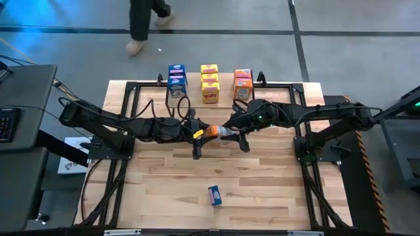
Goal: Stack cereal on shelf
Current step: Put the orange cereal box on the shelf
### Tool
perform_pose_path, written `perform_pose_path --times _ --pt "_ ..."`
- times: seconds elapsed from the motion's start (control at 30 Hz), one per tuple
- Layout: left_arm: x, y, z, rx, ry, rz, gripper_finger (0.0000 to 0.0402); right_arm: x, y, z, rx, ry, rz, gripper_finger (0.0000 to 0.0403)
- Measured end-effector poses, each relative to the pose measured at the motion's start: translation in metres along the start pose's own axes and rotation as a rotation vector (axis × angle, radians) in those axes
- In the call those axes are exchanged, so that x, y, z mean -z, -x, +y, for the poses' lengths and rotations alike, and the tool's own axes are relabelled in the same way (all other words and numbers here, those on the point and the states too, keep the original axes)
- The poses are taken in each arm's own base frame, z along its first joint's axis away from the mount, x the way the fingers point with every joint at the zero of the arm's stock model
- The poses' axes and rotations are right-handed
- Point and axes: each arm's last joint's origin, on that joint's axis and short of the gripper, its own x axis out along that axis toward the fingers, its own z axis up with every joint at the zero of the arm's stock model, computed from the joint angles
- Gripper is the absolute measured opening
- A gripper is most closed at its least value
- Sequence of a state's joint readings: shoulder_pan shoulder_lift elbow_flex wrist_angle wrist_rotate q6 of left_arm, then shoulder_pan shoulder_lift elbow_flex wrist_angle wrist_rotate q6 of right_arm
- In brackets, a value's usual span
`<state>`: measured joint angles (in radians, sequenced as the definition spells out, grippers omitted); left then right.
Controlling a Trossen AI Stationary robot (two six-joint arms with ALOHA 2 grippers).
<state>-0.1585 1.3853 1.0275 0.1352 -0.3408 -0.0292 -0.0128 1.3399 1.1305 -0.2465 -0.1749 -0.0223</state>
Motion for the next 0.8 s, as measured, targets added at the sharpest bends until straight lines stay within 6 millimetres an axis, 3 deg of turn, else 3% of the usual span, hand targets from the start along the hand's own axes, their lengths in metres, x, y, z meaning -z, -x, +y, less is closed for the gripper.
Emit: perform_pose_path --times 0.4,0.8 --pt "0.0 0.0 0.0 0.004 -0.023 -0.002 0.0167 0.0 0.0 0.0 -0.001 0.002 0.003 0.0185" --pt "-0.007 -0.005 0.015 0.064 0.025 -0.059 0.0253 0.002 -0.001 0.0 0.001 -0.025 0.013 0.0185"
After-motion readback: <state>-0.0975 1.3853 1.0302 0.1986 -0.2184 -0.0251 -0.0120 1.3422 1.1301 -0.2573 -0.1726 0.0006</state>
